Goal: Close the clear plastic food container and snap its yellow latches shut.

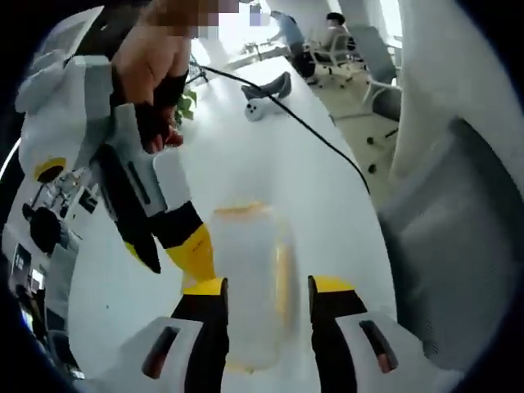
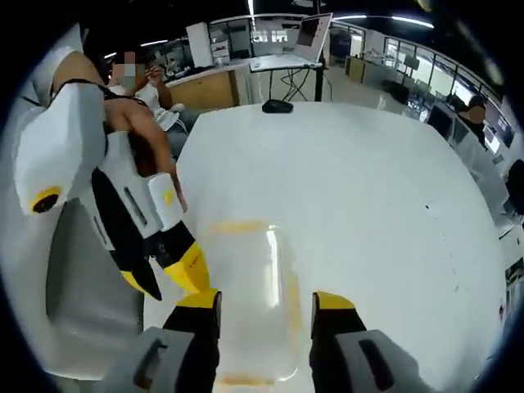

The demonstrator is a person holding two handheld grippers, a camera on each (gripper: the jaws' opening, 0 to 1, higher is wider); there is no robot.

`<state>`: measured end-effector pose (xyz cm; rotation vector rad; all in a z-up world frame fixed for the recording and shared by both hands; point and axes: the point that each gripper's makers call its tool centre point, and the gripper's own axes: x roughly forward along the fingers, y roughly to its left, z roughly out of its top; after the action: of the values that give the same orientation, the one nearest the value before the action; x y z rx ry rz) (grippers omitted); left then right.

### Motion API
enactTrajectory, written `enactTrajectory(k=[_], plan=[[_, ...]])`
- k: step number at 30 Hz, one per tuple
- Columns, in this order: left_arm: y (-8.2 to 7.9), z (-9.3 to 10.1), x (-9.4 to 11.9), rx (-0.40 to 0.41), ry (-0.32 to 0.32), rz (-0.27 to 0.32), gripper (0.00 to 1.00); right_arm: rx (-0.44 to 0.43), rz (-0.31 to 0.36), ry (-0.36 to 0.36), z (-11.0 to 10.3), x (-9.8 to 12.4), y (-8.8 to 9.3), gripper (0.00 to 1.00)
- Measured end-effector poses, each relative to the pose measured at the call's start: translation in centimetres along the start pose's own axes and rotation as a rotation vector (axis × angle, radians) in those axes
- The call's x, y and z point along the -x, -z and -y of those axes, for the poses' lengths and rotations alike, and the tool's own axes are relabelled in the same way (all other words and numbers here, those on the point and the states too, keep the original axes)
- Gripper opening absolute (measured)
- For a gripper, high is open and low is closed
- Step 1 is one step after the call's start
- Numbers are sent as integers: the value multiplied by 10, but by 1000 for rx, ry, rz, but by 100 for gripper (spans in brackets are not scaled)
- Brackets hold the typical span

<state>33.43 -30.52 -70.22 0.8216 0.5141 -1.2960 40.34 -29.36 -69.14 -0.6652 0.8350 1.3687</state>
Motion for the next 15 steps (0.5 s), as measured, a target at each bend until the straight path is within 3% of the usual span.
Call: enactTrajectory(k=[4,8,13,15], plan=[[-1,-2,7,46,1,29,48,-23,48,51,3,11,1,49],[2,-9,15,109,-13,50,54,-33,84,72,0,22,5,49],[17,-19,26,130,-31,48,60,-57,142,87,-12,31,14,61],[31,-24,29,167,-35,30,62,-61,136,96,-15,30,23,62]])
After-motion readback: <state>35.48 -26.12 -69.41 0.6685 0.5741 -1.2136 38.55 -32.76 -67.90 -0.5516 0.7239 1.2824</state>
